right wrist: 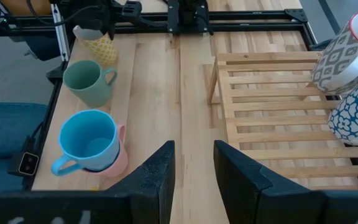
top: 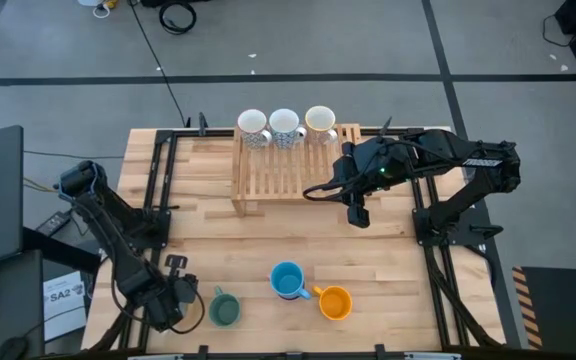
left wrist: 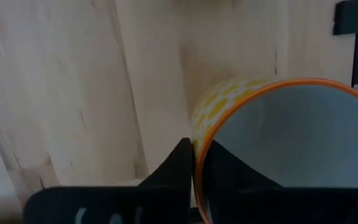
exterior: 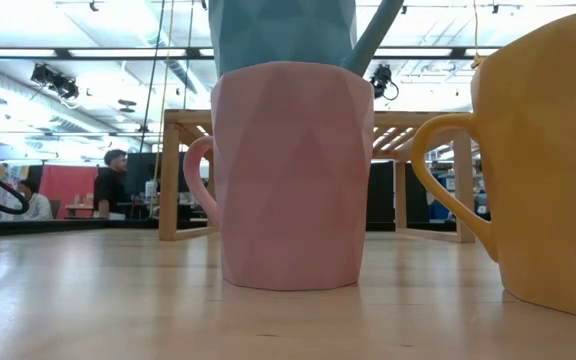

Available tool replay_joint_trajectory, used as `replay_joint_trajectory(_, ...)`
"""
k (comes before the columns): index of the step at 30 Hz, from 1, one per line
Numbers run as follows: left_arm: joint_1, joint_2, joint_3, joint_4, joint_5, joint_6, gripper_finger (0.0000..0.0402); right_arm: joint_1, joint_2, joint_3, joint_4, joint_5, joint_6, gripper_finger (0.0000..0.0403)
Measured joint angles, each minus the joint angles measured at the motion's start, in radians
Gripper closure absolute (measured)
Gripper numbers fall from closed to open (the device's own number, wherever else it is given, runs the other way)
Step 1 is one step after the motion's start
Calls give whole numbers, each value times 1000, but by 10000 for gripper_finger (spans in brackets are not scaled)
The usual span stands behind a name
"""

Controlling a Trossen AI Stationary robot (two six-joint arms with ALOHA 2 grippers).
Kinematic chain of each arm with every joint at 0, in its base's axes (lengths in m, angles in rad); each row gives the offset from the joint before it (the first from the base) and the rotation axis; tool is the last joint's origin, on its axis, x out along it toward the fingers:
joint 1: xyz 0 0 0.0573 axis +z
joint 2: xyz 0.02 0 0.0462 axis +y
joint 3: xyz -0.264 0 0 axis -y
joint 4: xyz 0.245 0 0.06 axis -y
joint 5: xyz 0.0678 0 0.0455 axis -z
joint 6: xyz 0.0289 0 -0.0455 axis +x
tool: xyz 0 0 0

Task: Place coffee mugs
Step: Put the left yellow mug on the shelf

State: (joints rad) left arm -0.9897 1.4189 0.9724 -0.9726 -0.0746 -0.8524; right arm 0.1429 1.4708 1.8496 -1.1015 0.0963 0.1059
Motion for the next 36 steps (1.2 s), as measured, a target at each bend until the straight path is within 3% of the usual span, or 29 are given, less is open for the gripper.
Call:
replay_joint_trajectory(8,99,0,21,-51,38,-1,375,0,0,0,0,0,0,286)
replay_joint_trajectory(21,315,-7,272,-476,74,92,375,0,0,0,0,0,0,286)
replay_joint_trajectory(30,560,-7,464,-549,68,223,375,0,0,0,0,7,-1,286)
replay_joint_trajectory(36,770,-7,583,-555,70,222,375,2,0,0,12,98,4,286)
